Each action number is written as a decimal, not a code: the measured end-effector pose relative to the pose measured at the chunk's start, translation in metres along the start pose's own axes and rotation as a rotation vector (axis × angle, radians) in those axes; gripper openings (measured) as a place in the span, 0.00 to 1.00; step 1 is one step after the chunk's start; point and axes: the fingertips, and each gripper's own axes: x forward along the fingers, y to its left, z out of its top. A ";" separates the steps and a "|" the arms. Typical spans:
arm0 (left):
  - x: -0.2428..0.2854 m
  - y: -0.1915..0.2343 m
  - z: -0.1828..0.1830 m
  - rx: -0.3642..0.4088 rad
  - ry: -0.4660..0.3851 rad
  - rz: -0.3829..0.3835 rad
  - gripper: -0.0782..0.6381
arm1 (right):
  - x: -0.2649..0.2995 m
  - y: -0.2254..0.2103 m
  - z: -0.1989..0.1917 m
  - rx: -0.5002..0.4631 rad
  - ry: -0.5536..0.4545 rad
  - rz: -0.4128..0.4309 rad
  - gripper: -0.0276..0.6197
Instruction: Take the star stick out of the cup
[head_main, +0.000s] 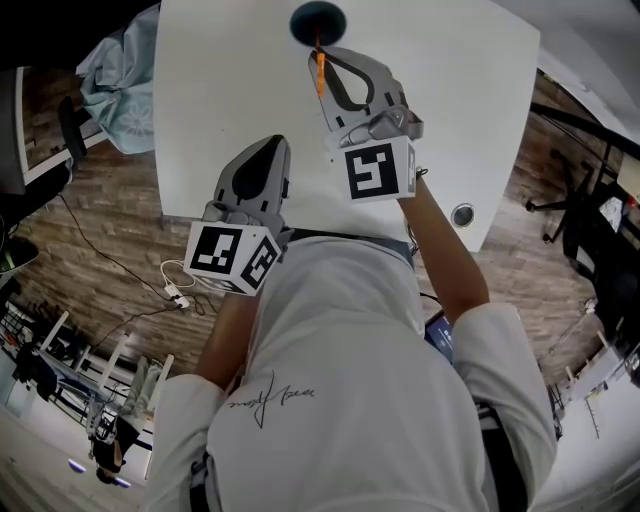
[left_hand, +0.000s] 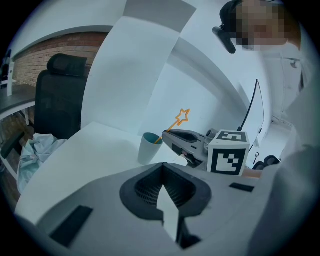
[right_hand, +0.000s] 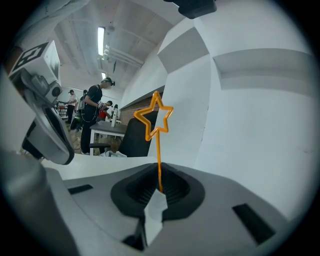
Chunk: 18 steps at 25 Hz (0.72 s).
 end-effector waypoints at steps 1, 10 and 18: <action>-0.001 -0.001 0.000 0.002 -0.003 -0.001 0.11 | -0.001 0.000 0.001 0.002 -0.002 -0.003 0.08; -0.007 -0.008 0.002 0.009 -0.024 -0.014 0.11 | -0.011 -0.001 0.010 -0.005 -0.011 -0.010 0.08; -0.013 -0.011 0.006 0.013 -0.049 -0.020 0.11 | -0.020 -0.004 0.014 0.033 -0.008 -0.021 0.08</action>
